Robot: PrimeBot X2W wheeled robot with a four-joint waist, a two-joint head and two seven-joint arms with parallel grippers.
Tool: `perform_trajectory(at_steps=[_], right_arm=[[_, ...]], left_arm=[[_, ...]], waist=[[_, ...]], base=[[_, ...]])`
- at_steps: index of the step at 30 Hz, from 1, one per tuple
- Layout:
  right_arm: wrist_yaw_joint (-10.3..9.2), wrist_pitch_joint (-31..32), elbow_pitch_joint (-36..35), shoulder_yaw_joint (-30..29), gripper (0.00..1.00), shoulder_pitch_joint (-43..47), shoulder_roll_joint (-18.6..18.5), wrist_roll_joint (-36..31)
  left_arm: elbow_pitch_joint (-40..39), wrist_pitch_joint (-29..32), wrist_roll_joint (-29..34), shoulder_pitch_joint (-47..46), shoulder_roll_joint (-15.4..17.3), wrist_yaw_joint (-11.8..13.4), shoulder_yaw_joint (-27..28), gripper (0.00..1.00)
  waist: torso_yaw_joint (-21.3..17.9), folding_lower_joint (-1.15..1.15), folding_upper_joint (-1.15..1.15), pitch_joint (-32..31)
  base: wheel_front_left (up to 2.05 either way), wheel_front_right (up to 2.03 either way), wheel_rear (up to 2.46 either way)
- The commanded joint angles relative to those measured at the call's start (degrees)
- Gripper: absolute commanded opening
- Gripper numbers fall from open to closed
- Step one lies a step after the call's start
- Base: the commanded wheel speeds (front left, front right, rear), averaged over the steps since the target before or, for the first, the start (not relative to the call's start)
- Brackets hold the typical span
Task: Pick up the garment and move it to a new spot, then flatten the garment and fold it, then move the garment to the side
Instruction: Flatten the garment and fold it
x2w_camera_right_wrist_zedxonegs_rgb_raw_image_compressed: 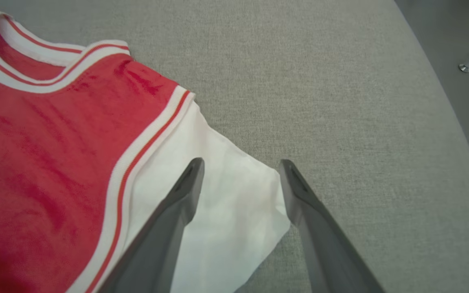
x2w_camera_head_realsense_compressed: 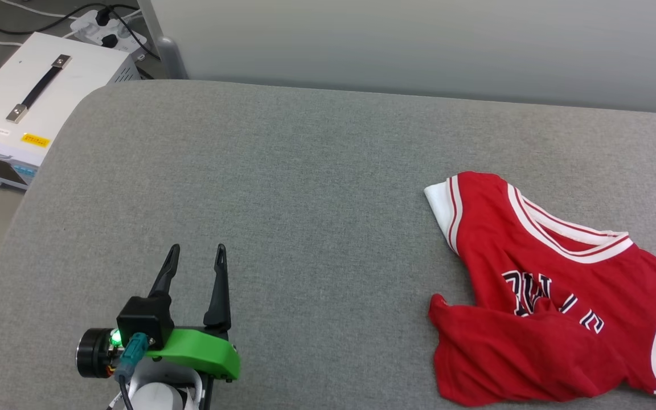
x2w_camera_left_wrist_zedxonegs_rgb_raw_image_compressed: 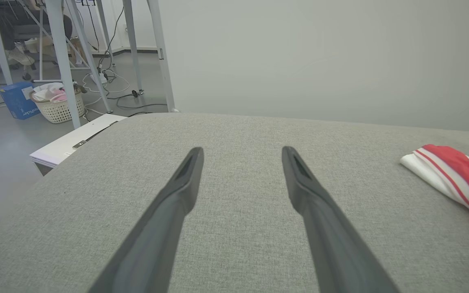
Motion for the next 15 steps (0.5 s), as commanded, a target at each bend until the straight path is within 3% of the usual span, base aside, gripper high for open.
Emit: perform_trajectory(at_steps=[1, 8, 15], right_arm=[[-0.05, -3.0, -1.1, -1.1, 1.00, -1.5, 1.0, -1.9], [-0.05, -11.7, -7.8, -8.6, 1.00, -2.7, 7.1, -13.2], [-0.05, -12.7, -23.2, -19.4, 1.00, 0.4, 20.1, -28.4]], left_arm=[[0.0, -0.3, 0.5, 0.3, -0.2, -0.3, 0.4, 1.00], [0.0, -0.3, 1.4, -1.8, 0.4, -1.8, 1.2, 1.00], [0.9, -0.3, 0.5, -11.0, 2.8, -3.7, -0.8, 1.00]], waist=[[-0.4, 0.00, -0.01, -0.6], [-1.9, 0.00, -0.01, -1.3], [-3.5, 0.00, -0.01, 0.6]], base=[[0.00, 0.00, 0.00], [0.00, 0.00, 0.00], [0.00, 0.00, 0.00]])
